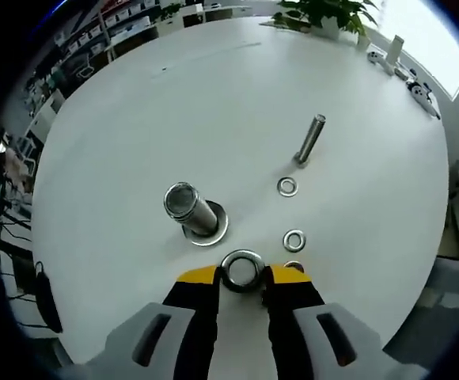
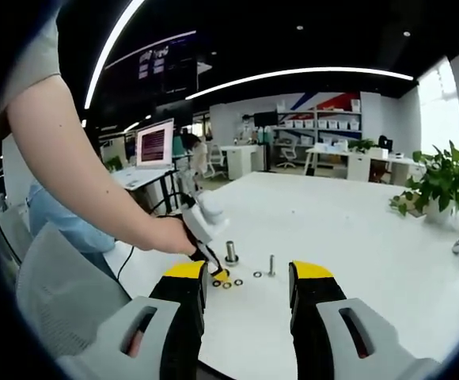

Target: Place the washer onto the threaded stud by aligning its center hole with the stud, sliding it down to the base, and recovering from edge contact or off-axis alignment until the washer reaches the visible bottom stop.

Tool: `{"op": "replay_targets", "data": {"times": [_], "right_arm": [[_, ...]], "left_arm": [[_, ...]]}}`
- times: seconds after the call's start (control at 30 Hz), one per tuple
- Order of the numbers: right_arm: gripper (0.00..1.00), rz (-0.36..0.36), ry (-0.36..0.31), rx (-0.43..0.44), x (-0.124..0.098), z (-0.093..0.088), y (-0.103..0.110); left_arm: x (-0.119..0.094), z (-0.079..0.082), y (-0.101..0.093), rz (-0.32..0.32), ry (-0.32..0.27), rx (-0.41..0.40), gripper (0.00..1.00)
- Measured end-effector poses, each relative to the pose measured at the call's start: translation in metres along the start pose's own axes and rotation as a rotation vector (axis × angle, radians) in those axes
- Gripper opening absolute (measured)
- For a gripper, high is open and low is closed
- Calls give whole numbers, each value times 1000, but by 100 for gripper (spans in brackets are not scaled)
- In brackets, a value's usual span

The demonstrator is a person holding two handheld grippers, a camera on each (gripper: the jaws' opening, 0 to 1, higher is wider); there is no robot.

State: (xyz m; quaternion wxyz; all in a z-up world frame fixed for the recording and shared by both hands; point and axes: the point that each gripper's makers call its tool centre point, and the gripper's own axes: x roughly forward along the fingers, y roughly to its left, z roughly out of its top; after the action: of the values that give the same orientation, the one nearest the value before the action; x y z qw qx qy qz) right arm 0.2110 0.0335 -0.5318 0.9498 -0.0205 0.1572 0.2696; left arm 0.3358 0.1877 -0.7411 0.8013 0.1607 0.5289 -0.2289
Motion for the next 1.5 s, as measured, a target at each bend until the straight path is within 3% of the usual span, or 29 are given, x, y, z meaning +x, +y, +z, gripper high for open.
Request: {"op": "replay_targets", "data": {"times": [0.67,1.0,1.3,1.5], "right_arm": [[43,2,3,-26,0,1,2],[43,-3,1,-33,0,2,1],[43,-2,2,-33,0,1,1],[43,-2,3,-35,0,1,1]], "left_arm": [[-1,0,0,-6,-12,-14,21],[-3,-4,3,-7,-46,-17,21],[-4,-7,3,-25,-16,33,20],[-5,-13,5,-47,88,93,20]]}}
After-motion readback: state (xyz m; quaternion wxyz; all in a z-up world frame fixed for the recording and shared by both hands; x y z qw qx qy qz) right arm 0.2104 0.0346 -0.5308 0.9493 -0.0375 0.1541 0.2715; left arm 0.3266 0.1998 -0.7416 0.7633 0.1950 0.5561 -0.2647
